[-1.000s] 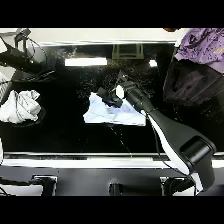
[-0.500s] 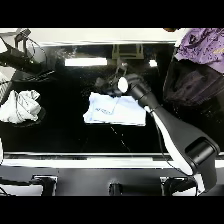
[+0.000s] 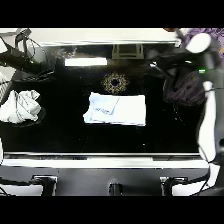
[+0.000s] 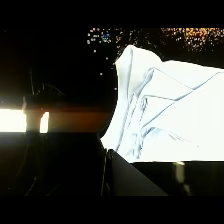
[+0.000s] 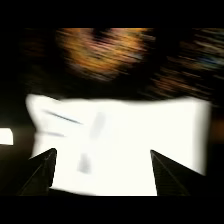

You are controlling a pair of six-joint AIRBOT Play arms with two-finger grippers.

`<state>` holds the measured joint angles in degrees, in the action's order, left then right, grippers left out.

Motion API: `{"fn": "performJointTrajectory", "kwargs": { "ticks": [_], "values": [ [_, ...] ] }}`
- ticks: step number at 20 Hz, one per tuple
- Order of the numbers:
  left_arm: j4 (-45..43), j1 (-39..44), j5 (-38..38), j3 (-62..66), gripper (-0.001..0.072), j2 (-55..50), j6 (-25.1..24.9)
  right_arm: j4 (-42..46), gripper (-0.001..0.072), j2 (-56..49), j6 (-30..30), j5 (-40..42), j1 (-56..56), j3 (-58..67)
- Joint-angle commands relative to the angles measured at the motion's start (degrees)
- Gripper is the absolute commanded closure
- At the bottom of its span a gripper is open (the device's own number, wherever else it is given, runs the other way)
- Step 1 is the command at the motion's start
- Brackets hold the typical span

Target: Fold the clothes and pants, and hang the long-sleeved shirts on hangers.

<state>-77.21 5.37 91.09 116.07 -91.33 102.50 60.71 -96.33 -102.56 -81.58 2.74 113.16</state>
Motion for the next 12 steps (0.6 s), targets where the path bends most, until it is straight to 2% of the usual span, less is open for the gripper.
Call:
{"fn": "performJointTrajectory", "kwargs": {
  "ticks": [1,7,10,12],
  "values": [
    [0.0,0.0,0.0,0.0,0.0685,0.0,-0.8,-8.7,0.0042,0.3,15.6,-7.8,13.1,-8.8],
    [0.0,0.0,0.0,0.0,0.0685,0.0,-0.8,-22.3,0.0045,-1.4,33.4,2.7,18.0,-37.0],
    [0.0,0.0,0.0,0.0,0.0685,0.0,-0.7,-30.9,0.0052,-5.4,40.7,4.2,18.0,-43.7],
    [0.0,0.0,0.0,0.0,0.0685,0.0,-0.7,-32.5,0.0056,-7.7,42.8,4.8,17.6,-44.3]
  ]
}}
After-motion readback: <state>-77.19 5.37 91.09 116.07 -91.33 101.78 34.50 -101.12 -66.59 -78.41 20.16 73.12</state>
